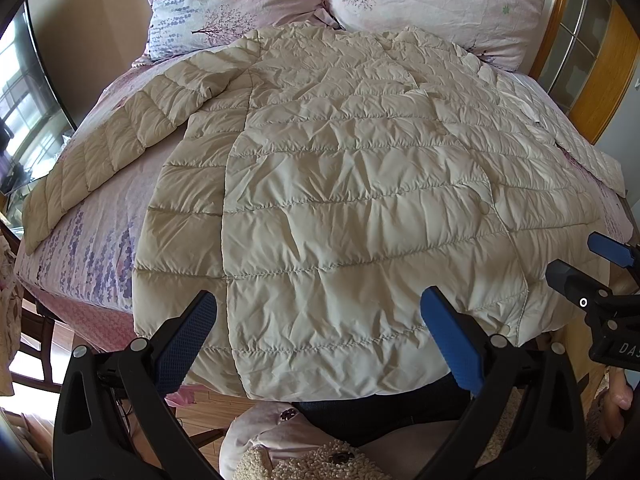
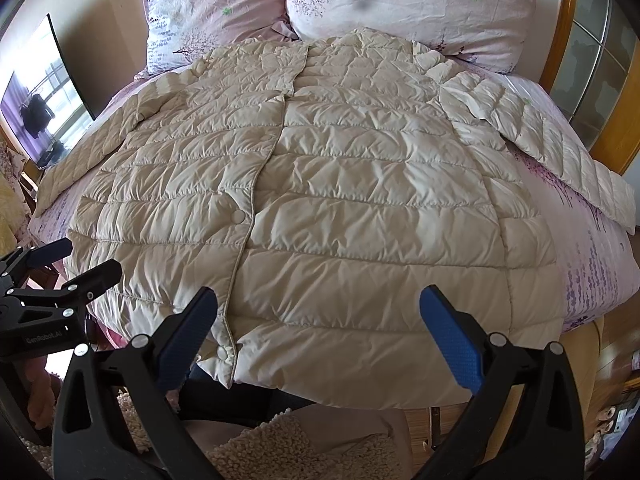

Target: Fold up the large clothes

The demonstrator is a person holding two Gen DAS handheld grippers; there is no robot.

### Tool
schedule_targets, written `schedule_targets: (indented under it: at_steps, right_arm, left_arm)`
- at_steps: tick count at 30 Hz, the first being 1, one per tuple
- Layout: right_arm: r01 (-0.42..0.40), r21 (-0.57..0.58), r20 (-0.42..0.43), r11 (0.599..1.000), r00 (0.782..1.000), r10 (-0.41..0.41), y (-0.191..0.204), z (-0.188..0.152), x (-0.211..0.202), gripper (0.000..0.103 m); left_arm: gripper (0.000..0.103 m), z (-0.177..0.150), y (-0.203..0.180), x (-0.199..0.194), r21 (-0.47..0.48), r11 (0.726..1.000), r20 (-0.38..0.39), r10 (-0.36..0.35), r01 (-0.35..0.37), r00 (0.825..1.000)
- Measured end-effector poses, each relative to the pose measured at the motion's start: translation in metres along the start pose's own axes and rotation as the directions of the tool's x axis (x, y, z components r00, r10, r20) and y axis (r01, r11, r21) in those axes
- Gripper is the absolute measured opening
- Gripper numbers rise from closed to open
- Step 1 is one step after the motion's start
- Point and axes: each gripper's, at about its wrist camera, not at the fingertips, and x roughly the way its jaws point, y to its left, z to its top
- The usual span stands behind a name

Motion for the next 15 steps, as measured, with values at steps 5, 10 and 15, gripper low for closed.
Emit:
schedule_targets:
  at_steps: [5,10,15]
  right_arm:
    - [0.0,-0.001,-0.001,1.0,1.0,0.0,0.0008,-0.0002,-0.0002,0.101]
    - [-0.002,0.002,0.0,1.0,1.0,0.002,0.0004,-0.0002,0.0001,0.101]
    - [-0.002,0.0,0.001,1.0,1.0,0.002,-0.0001,0.0,0.0006,0.101]
  left_arm:
    - [0.102,0.0,-0.0001,0.0,0.0,1.0,0.0,-0.001,0.001,1.0]
    - [0.102,0.0,0.0,0.0,0.0,1.0,-0.001,0.0,0.0,1.0]
    - [0.102,0.0,0.0,0.0,0.0,1.0,-0.001,-0.001,0.001,1.0]
